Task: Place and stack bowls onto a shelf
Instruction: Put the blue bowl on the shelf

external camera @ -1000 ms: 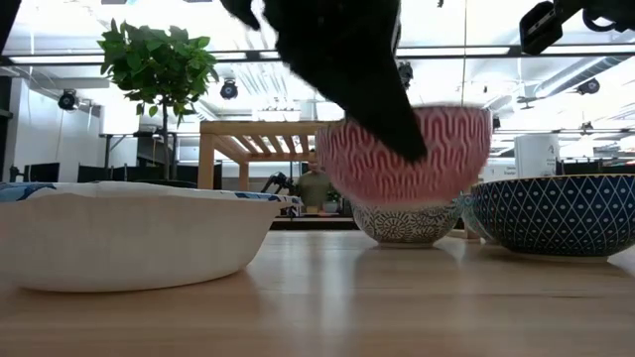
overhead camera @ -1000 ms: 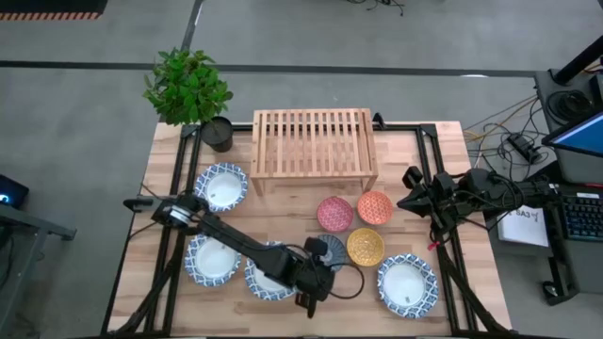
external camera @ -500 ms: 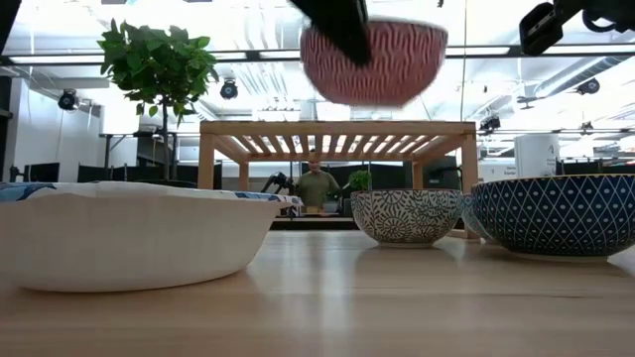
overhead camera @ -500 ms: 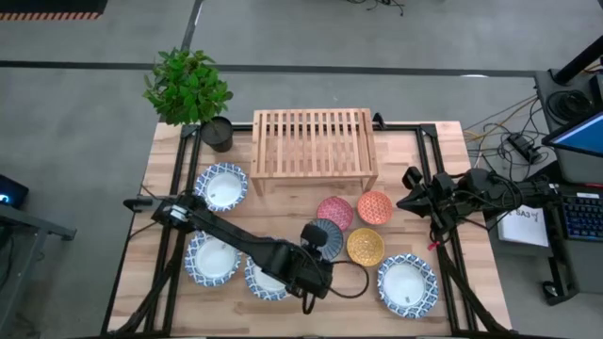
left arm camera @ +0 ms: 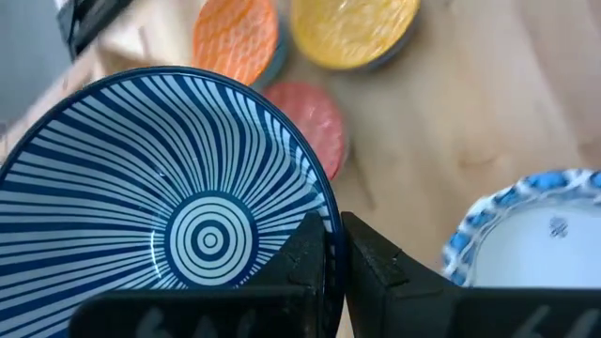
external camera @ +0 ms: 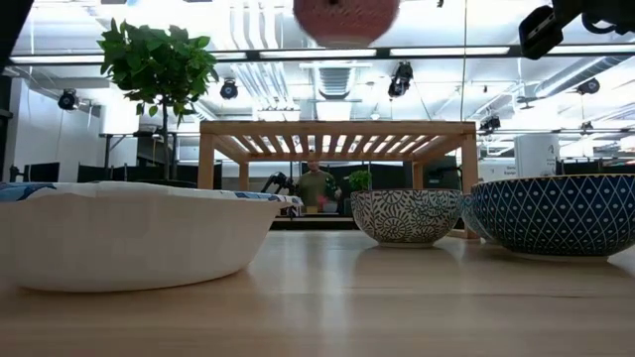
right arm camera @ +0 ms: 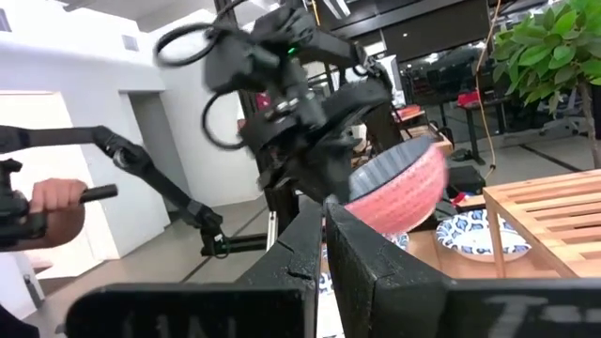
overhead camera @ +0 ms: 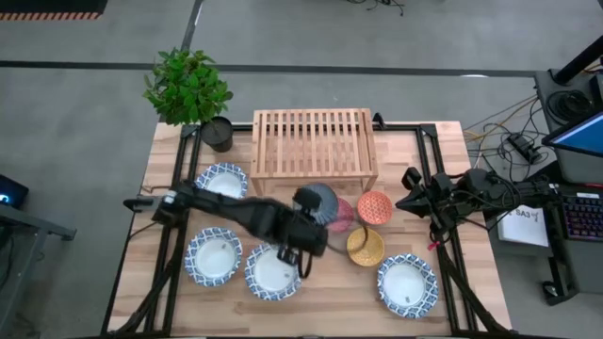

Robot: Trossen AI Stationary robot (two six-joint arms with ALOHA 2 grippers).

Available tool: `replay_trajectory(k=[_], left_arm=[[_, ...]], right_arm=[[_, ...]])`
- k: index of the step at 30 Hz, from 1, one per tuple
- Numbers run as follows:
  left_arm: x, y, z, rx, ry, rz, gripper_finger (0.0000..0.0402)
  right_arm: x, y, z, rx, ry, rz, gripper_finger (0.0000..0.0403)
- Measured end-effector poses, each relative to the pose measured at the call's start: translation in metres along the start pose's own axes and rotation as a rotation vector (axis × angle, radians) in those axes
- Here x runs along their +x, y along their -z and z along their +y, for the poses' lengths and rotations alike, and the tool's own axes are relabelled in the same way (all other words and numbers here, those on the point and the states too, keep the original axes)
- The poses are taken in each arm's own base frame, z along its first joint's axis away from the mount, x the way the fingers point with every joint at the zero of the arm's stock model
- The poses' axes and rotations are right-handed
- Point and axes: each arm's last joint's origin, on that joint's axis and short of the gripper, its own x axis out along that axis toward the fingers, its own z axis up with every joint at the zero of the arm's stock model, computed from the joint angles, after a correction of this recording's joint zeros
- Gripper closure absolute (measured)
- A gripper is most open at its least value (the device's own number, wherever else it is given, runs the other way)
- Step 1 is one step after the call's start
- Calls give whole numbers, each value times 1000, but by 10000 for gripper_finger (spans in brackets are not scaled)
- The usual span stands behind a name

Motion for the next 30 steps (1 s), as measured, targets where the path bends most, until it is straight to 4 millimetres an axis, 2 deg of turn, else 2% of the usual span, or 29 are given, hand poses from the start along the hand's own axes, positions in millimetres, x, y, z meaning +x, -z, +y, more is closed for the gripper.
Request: replay_trajectory(k=[8, 14, 19, 23, 30], left_arm=[[-10, 45, 66, -149, -50, 31, 396], [3, 88, 105, -339, -47, -21, 396], [20, 124, 119, -465, -65, -38, 396], [30, 144, 123, -537, -74, -32, 396], [40, 158, 129, -591, -86, 5, 395]], right_arm=[[0, 1, 0, 2, 2, 8, 392], [0, 3, -1, 5, 7, 27, 392], [0, 4, -1, 9, 14, 43, 392], [0, 5, -3, 10, 48, 50, 392], [0, 7, -4, 6, 71, 59, 392]])
